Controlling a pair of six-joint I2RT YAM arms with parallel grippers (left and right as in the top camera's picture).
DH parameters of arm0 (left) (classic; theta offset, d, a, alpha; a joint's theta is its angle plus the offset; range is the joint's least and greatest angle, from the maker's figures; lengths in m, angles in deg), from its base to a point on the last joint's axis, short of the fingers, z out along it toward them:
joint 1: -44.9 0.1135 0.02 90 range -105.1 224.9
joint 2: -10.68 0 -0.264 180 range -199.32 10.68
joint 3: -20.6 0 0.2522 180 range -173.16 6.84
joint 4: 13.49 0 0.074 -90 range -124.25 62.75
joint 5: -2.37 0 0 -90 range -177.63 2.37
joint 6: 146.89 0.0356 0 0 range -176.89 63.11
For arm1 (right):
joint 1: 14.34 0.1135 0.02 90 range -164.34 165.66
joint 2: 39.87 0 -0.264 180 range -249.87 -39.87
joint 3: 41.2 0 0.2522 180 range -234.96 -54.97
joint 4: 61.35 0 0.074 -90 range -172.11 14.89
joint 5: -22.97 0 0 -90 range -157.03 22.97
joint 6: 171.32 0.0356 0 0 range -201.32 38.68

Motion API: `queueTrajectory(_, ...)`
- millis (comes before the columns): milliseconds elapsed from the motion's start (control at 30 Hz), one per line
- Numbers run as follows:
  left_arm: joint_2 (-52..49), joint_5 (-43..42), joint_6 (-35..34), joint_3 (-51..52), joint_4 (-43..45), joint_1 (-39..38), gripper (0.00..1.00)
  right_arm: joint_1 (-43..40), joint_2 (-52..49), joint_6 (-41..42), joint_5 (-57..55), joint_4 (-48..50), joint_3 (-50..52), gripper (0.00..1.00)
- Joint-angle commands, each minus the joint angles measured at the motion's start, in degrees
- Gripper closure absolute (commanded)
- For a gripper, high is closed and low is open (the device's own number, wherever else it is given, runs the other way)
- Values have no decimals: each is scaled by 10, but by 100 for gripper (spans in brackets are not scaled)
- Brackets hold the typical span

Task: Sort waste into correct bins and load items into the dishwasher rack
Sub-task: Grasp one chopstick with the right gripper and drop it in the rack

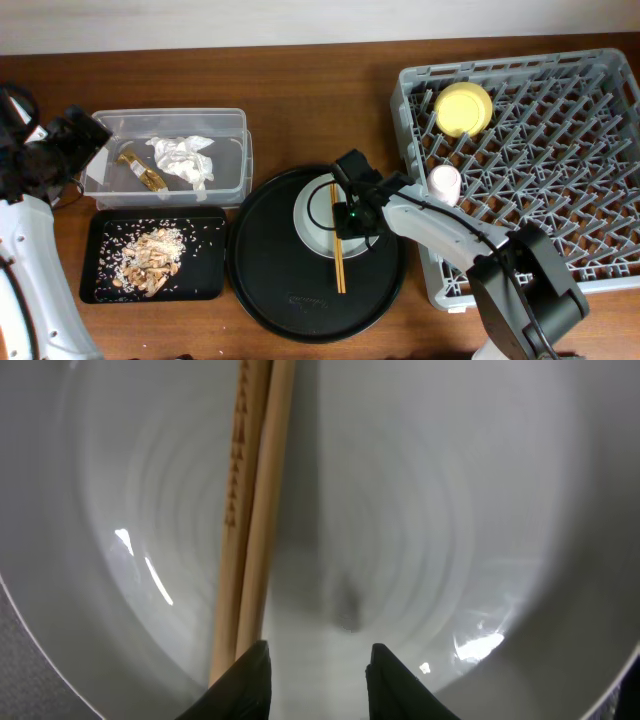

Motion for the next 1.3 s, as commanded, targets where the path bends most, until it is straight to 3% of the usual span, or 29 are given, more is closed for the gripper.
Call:
queueTrajectory(0, 7, 0, 3, -7, 1, 2, 1, 2, 5, 5, 20, 2, 5, 67)
queueTrajectory(200, 7, 0, 3, -7, 1, 2, 1, -1, 5, 5, 27, 55, 5, 67)
queueTrajectory(567, 7, 0, 3, -7, 1, 2, 1, 36, 5, 5, 13, 0, 14, 67)
queueTrajectory(667, 7, 0, 3, -7, 1, 2, 1, 36, 5, 5, 13, -5, 14, 82)
queueTrajectory(833, 7, 0, 3, -7, 1, 2, 1, 36, 5, 5, 13, -16, 14, 86)
queueTrajectory(1000, 7, 0, 3, -7, 1, 2, 1, 22, 12, 4, 20, -21, -10, 96)
queueTrajectory(1133, 7, 0, 3, -7, 1, 2, 1, -45, 65, -108, 5, -171, -163, 96)
queueTrajectory(1200, 7, 0, 3, -7, 1, 2, 1, -113, 94, -127, -78, -252, -235, 96)
queueTrajectory(1267, 7, 0, 3, -7, 1, 2, 1, -175, 112, -227, -94, -285, -250, 96)
